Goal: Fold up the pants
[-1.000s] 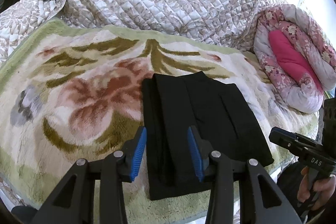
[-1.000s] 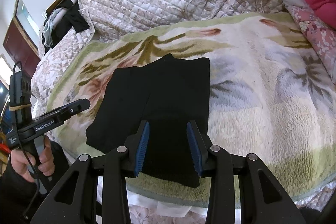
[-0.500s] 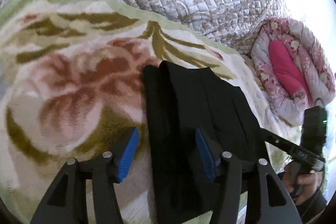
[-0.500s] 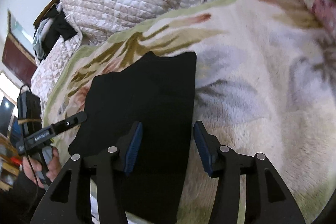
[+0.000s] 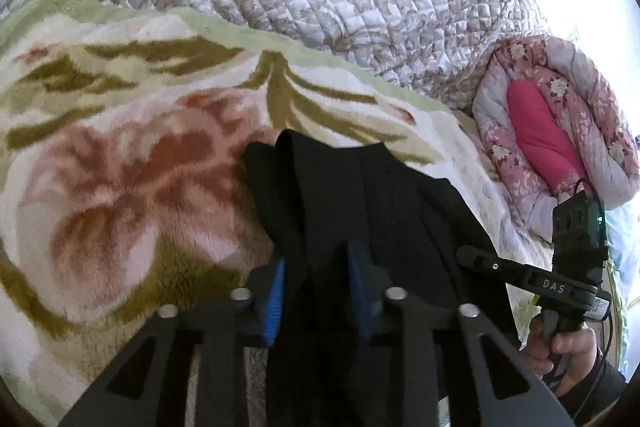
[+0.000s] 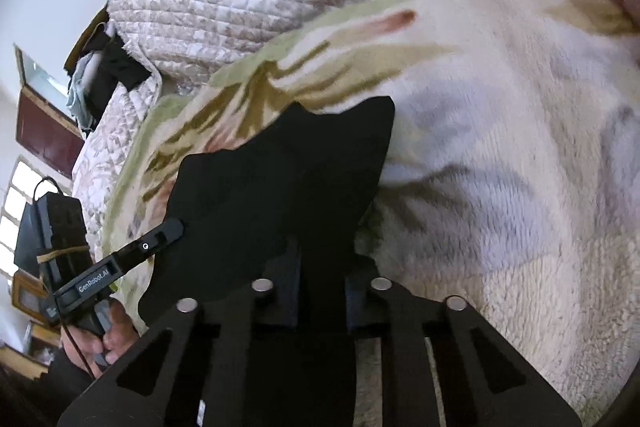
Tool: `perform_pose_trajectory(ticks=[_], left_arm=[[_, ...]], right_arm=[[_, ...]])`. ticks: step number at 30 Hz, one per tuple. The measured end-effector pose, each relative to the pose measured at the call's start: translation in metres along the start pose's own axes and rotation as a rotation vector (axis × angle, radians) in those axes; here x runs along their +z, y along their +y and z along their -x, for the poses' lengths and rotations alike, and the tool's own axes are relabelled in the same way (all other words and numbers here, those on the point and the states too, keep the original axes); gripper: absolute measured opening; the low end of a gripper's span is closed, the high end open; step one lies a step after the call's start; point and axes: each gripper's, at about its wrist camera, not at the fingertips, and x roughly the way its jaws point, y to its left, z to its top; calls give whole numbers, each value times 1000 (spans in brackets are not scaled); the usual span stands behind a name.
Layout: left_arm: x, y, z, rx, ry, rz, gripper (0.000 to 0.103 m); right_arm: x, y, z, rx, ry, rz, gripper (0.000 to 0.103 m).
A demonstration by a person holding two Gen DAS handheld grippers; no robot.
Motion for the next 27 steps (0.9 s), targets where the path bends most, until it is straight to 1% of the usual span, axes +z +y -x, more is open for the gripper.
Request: perform_pose_trajectory(ticks=[2,5,10,12,13,14,15,16,17,20,22,24,26,27], left_arm=[[4,-8,8,-7,-11,-26,23],[15,-19,14,-27,-25,-63,21],[52,-27,19,-22,-90,-120,21],[66,-28,16,-6,-111,-140,22],[74,-25,11,2,-110,-147,24],[80,-21,4,23,-104,-152,29],[84,-15,-2,69,-91,-151,29],[85,-8,-5,127,-88,-146,28],[85,-2,-4,166,-93,-140,26],[78,12,11,181,-116,-107,26],[68,11,19,201,-119,-116,26],[57,6,24,194,-113,-119,26],[46,-1,28,201,-110,-126,26],[40,-5,29,204,-109,-131,27]], right_arm=[[6,10,7,9,-24,14,13],[22,25,14,29,-55,50,13],[60,39,9,21,-106,98,13],[76,36,-3,1,-91,100,17],[80,35,-8,-26,-80,105,25],[82,33,-12,-79,-71,109,28],[81,31,-11,-97,-80,115,29],[79,31,-8,-89,-89,119,31],[75,31,-4,-86,-98,129,32],[61,37,-1,-129,-84,169,33],[51,40,-1,-143,-72,185,33],[38,47,1,-160,-64,209,33],[26,54,4,-171,-61,231,40],[19,59,6,-181,-59,245,49]])
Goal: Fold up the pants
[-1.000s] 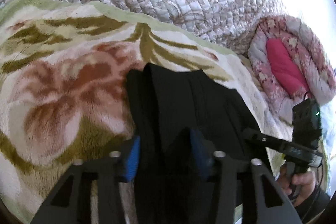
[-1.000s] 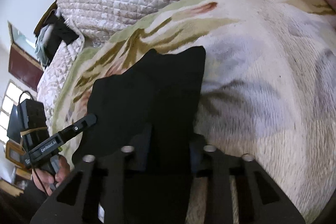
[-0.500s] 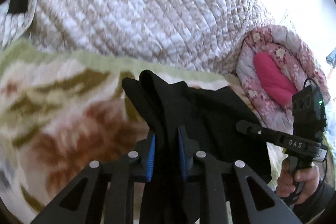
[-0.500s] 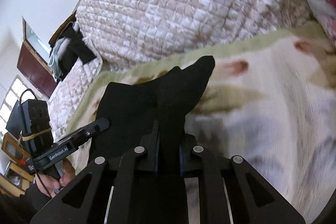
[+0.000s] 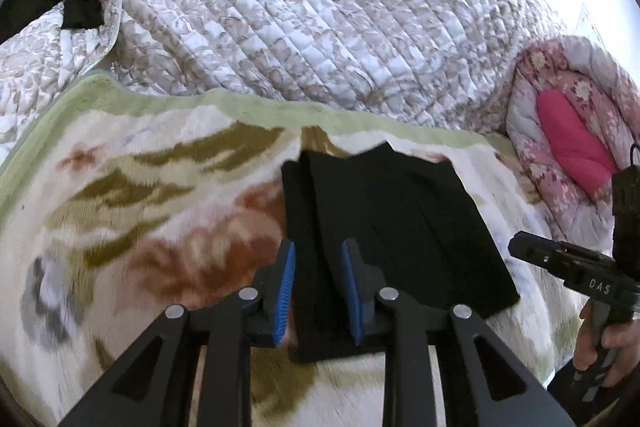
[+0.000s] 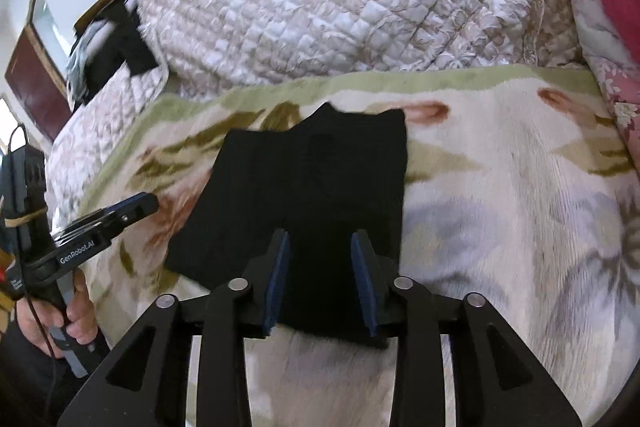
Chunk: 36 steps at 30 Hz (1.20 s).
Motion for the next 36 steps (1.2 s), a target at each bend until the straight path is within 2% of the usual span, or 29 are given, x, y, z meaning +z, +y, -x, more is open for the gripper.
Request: perform_pose_trajectory(ticks=[1,6,14,20,30,36], left_arm=[[-6,-6,3,4,5,-9,27],[-30,-29,12,33,32,-39,29],[-69,-43,3,64,82,-86,32],[-80,-38,-12,95,104,-97,32],[-85,-34,-18,84,69,-93,41],[-87,-34,-19,80,62,-89,42]], right_arm=[[-5,4,3,-4,0,14,55],[-29,19,14,-38,10,42,55],[-64,18,1,-123,81,52,55],[-72,14,-13,-179,102,63,56],[-76,23,-24,-188,89,100,75],[-76,23,-25,-199,85,92,76]])
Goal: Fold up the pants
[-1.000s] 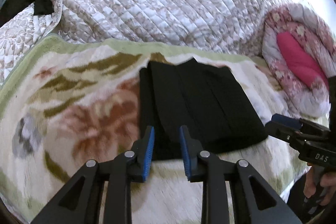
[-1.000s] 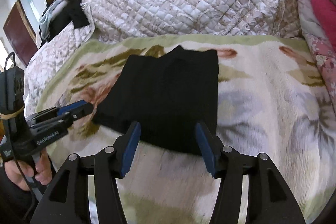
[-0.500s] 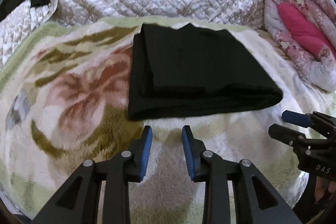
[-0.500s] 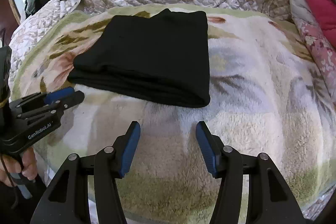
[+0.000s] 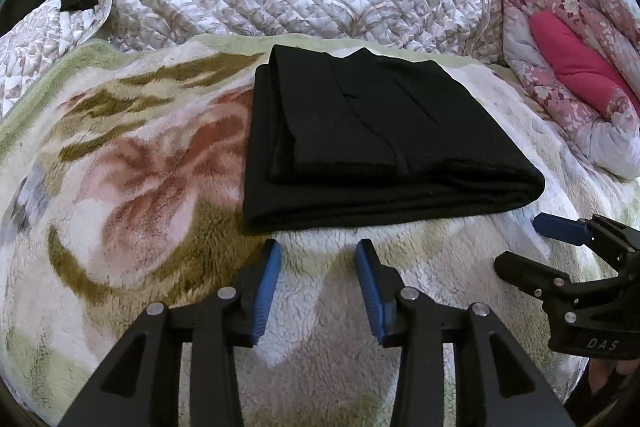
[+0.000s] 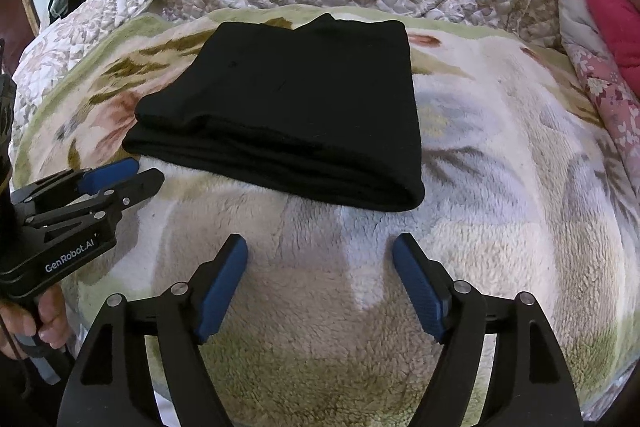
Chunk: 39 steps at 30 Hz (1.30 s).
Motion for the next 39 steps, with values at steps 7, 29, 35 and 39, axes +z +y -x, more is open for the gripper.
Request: perform_pose_trajectory(ticks=[7,29,35,39], left_arm=[[0,0,0,0,0,1,43],[0,-3,0,8,3,-1,44],[-1,-1,0,8,8,0,44],[0,0,-1,10,14,1,44]], right_arm=[[1,2,-1,-11,9,-6,76],[1,2,-2,-14,16,-13,76],[2,2,-2,-14,16,-13,76],[2,2,-2,-14,16,-14,76]])
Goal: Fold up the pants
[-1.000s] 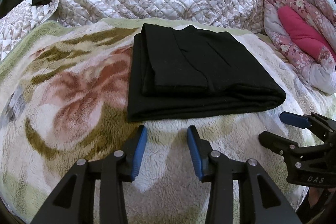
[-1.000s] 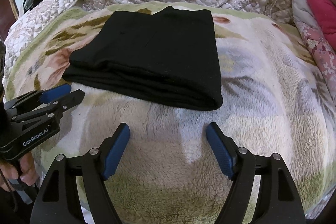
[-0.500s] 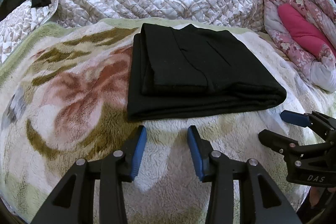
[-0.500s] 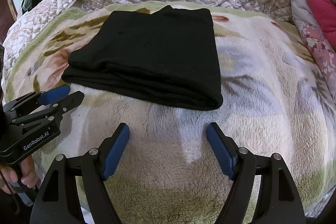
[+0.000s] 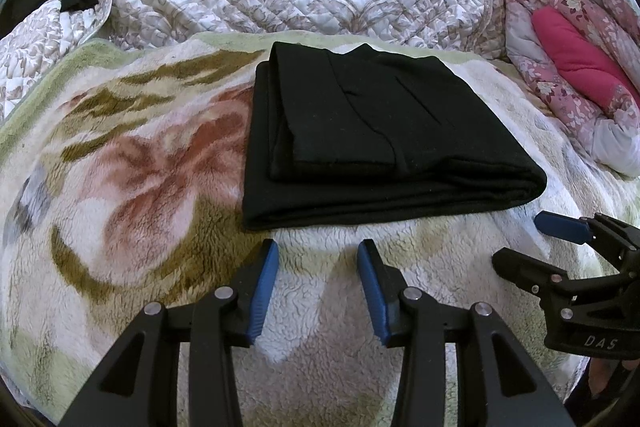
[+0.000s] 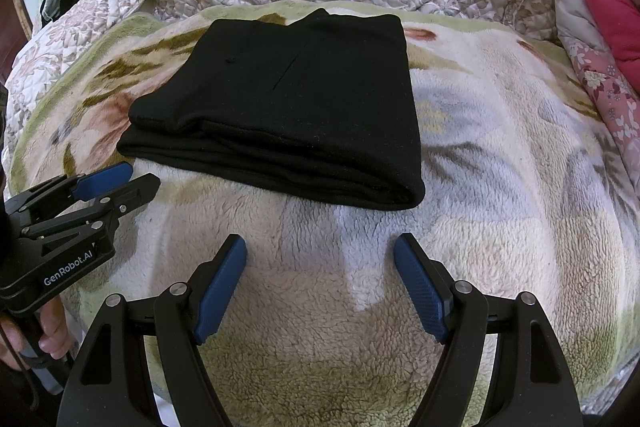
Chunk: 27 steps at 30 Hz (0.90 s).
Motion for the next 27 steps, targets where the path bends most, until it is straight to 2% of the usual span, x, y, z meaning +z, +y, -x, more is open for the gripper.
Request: perform_pose_trajectory(ticks=[27], left_arm=[[2,0,-1,8,10,-6,45]], right_arm=[[0,-1,0,1,1,1,76]])
